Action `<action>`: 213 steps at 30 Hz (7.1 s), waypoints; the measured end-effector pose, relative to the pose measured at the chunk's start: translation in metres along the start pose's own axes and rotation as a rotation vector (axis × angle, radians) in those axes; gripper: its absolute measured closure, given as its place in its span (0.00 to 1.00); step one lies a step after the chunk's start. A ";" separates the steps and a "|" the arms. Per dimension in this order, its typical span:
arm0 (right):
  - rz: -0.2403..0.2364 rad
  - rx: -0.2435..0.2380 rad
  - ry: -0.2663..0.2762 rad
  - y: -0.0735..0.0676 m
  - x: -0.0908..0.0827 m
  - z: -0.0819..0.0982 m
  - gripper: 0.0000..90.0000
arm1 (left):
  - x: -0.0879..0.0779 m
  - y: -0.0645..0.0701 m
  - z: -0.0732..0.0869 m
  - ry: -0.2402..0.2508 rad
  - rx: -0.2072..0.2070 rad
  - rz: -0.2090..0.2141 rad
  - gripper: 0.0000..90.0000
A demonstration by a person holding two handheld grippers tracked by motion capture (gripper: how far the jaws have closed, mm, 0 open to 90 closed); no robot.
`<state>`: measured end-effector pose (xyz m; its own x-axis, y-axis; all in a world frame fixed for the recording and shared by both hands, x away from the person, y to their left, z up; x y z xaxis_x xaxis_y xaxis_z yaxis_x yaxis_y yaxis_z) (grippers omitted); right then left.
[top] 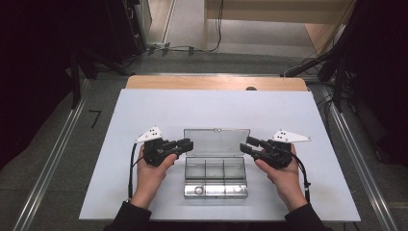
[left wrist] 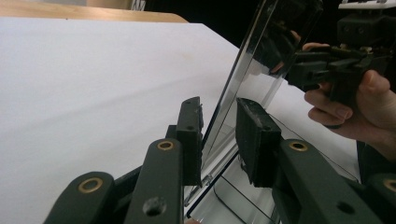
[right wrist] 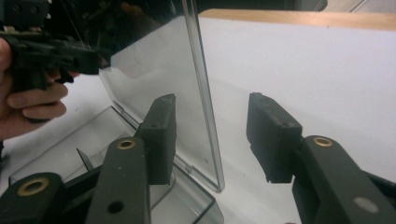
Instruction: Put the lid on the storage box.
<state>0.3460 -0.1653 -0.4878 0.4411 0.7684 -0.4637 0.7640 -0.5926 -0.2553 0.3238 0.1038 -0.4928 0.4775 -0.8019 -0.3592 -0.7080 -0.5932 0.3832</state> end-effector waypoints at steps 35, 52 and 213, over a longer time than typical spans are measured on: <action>-0.014 -0.078 0.053 -0.031 -0.018 -0.019 0.72 | -0.015 0.013 0.007 -0.019 0.009 -0.022 0.57; -0.012 -0.093 0.059 -0.039 -0.022 -0.009 0.69 | -0.032 0.023 0.030 -0.057 -0.002 0.009 0.95; 0.131 -0.062 -0.043 0.006 -0.086 0.083 0.17 | -0.073 0.014 0.081 -0.061 0.057 -0.199 0.38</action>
<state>0.2738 -0.2552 -0.5197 0.5194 0.6739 -0.5255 0.7296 -0.6698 -0.1379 0.2370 0.1596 -0.5307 0.5792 -0.6627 -0.4748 -0.6324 -0.7328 0.2512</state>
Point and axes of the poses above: each handheld gripper's, and its own axes: x roughly forward along the jaws, z roughly out of its underside, y roughly to its right, the point moved 7 cm from there along x, roughly forward along the jaws, and after that the axes turned 5 degrees about -y, right-handed, at the moved point
